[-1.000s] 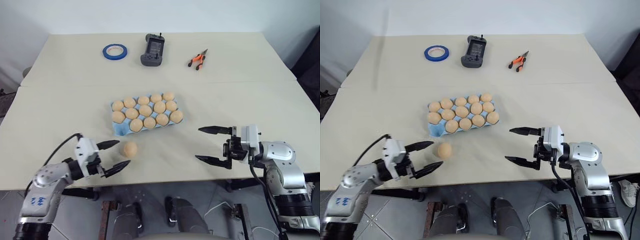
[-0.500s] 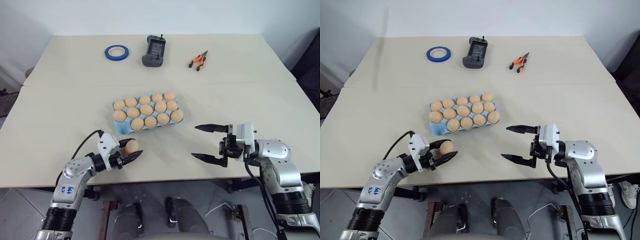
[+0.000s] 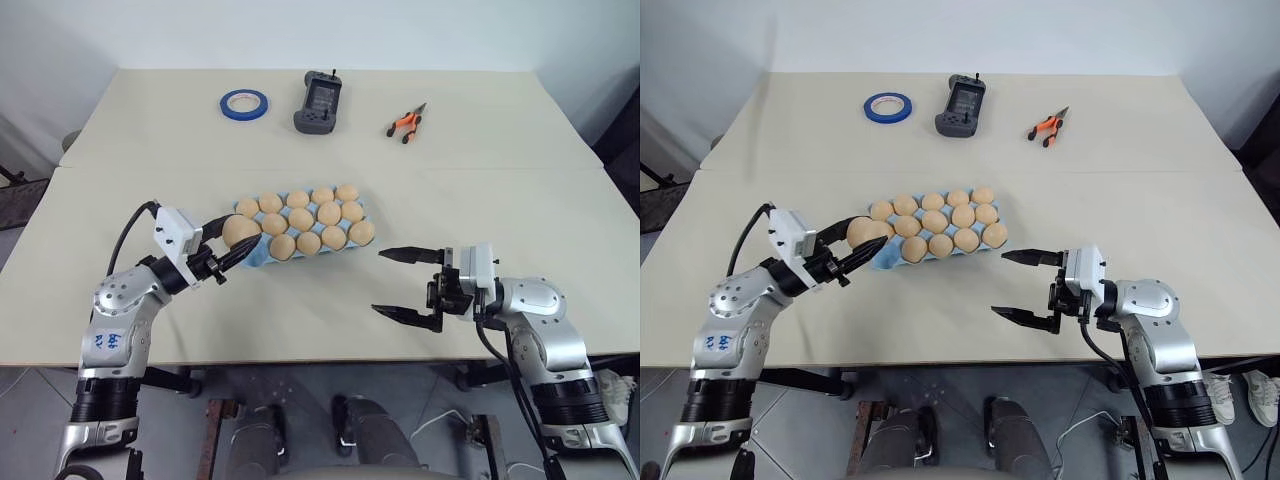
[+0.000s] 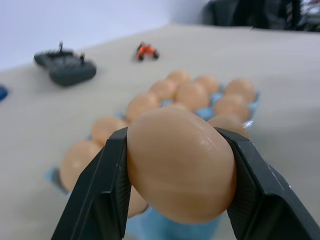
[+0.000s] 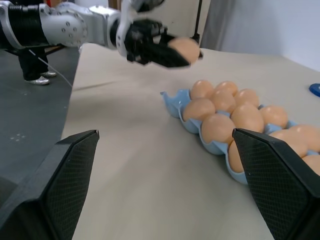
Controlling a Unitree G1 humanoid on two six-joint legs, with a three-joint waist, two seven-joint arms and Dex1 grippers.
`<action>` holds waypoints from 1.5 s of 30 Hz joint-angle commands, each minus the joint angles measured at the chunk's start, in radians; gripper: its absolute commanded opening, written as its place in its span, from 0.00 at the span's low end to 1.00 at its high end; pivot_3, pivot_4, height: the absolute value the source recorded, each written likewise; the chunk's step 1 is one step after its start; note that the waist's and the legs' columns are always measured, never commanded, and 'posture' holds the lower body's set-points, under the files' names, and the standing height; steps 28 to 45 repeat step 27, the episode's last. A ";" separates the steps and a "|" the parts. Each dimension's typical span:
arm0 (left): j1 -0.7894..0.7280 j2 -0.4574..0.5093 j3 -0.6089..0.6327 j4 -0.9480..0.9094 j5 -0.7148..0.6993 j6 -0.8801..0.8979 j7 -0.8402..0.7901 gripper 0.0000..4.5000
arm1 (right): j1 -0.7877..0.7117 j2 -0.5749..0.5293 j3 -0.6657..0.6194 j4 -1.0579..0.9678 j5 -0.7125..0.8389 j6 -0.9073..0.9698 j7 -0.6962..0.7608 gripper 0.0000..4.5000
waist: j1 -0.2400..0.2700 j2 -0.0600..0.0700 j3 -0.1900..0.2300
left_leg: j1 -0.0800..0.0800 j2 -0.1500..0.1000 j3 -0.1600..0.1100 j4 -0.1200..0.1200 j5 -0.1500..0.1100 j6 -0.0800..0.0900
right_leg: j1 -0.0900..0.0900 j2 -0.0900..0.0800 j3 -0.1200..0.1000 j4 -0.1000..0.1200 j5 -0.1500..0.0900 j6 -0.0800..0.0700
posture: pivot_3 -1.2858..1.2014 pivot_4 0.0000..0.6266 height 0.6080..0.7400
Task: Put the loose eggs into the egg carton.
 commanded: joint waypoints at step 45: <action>0.401 0.237 0.338 -0.204 -0.038 -0.065 -0.097 0.99 | -0.008 0.009 -0.047 0.059 -0.006 -0.032 -0.065 1.00 | -0.007 0.001 0.000 | -0.001 0.001 0.000 -0.007 -0.003 -0.001 | -0.001 -0.002 0.000 -0.008 -0.005 -0.009 | 0.52 0.24 1.00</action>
